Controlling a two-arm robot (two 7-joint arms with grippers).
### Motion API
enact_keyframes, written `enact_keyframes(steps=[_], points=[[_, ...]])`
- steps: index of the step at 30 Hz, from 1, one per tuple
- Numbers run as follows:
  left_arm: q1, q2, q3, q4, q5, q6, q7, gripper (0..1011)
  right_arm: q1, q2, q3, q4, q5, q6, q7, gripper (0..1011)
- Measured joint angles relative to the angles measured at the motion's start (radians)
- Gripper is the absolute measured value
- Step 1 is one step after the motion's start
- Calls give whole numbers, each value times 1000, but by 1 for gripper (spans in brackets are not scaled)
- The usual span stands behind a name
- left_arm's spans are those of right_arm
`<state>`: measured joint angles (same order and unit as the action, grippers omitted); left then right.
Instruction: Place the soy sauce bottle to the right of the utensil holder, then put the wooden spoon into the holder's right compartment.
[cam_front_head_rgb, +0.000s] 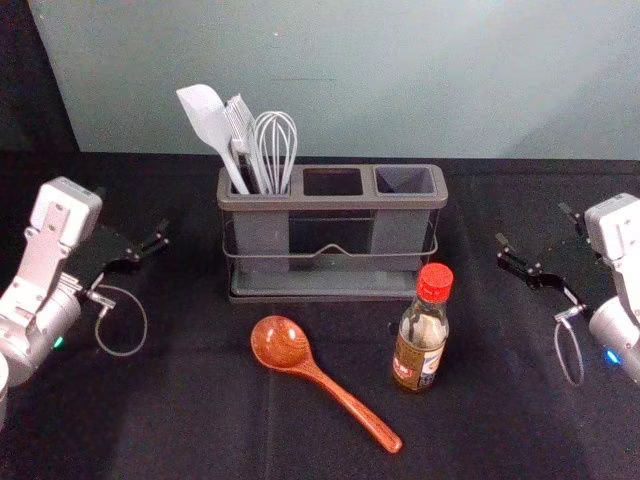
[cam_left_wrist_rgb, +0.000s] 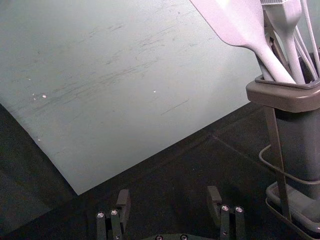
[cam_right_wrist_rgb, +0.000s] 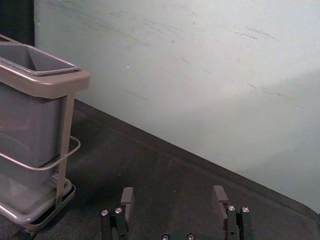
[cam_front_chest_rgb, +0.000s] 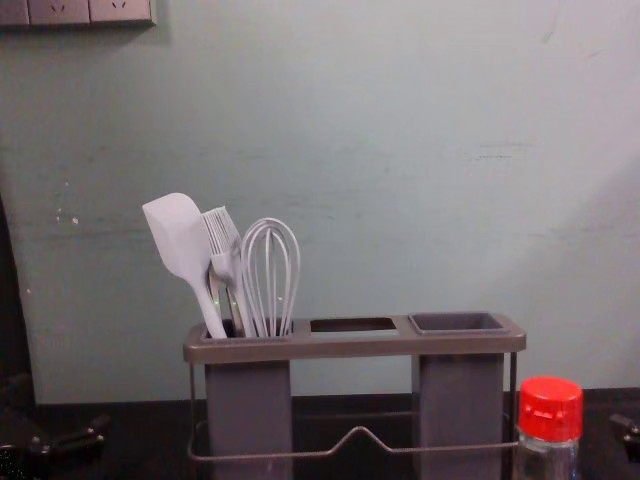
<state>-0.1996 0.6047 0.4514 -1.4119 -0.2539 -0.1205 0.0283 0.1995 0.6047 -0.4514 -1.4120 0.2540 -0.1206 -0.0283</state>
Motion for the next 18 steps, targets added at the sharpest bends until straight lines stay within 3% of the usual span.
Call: enact_keyframes(steps=[18], points=[[0,0,0,0,0,0,0,1005,0,0,0,0,0,0,0,1002]])
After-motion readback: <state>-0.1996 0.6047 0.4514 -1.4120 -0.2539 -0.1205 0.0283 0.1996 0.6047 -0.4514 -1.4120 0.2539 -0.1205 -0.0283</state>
